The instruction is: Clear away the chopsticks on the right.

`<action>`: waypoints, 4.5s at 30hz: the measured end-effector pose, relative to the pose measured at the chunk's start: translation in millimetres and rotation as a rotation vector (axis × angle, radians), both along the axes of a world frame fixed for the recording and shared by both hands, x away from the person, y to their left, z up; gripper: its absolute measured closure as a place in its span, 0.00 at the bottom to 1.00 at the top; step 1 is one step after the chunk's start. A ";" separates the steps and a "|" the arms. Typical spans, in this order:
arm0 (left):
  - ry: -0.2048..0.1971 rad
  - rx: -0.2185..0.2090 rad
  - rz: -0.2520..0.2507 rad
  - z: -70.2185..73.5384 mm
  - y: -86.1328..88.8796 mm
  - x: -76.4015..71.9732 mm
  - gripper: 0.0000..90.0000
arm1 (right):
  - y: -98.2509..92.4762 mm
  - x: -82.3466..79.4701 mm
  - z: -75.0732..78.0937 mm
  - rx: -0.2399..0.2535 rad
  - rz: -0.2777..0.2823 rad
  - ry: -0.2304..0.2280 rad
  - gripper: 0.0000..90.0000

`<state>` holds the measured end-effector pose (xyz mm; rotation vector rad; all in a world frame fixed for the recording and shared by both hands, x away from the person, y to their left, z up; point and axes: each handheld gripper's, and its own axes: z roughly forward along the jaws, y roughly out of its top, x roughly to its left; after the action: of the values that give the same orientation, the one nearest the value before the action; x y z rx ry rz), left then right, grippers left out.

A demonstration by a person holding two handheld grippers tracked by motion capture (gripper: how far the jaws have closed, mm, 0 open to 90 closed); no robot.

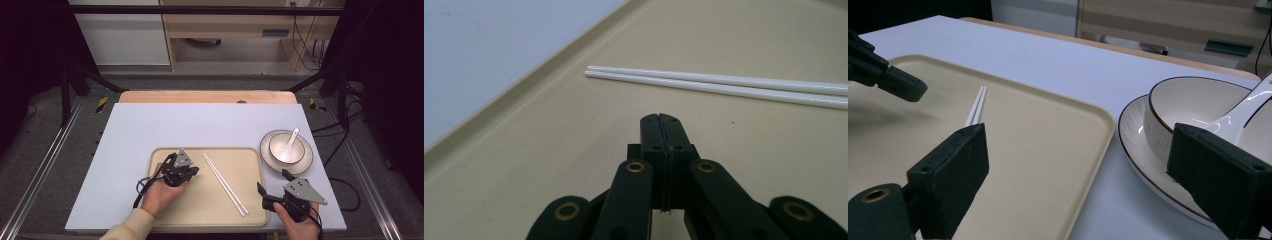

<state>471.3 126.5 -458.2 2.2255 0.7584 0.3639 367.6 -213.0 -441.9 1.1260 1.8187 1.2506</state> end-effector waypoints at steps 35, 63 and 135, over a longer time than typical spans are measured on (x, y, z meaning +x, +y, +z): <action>0.004 0.049 -0.204 -14.9 -113.3 45.2 1.00 | -1.2 10.0 -4.2 0.032 -0.006 0.032 0.17; 0.037 0.051 -0.319 -12.9 -131.3 -5.5 1.00 | -7.8 10.5 -4.2 0.049 -0.035 0.034 0.18; -0.452 -0.343 0.348 8.5 225.0 -89.4 0.02 | -2.0 11.7 -10.1 0.015 -0.006 -0.094 0.05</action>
<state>382.0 351.4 -449.7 1.6077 0.8777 0.8101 379.3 -214.9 -452.0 1.0618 1.7378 1.2943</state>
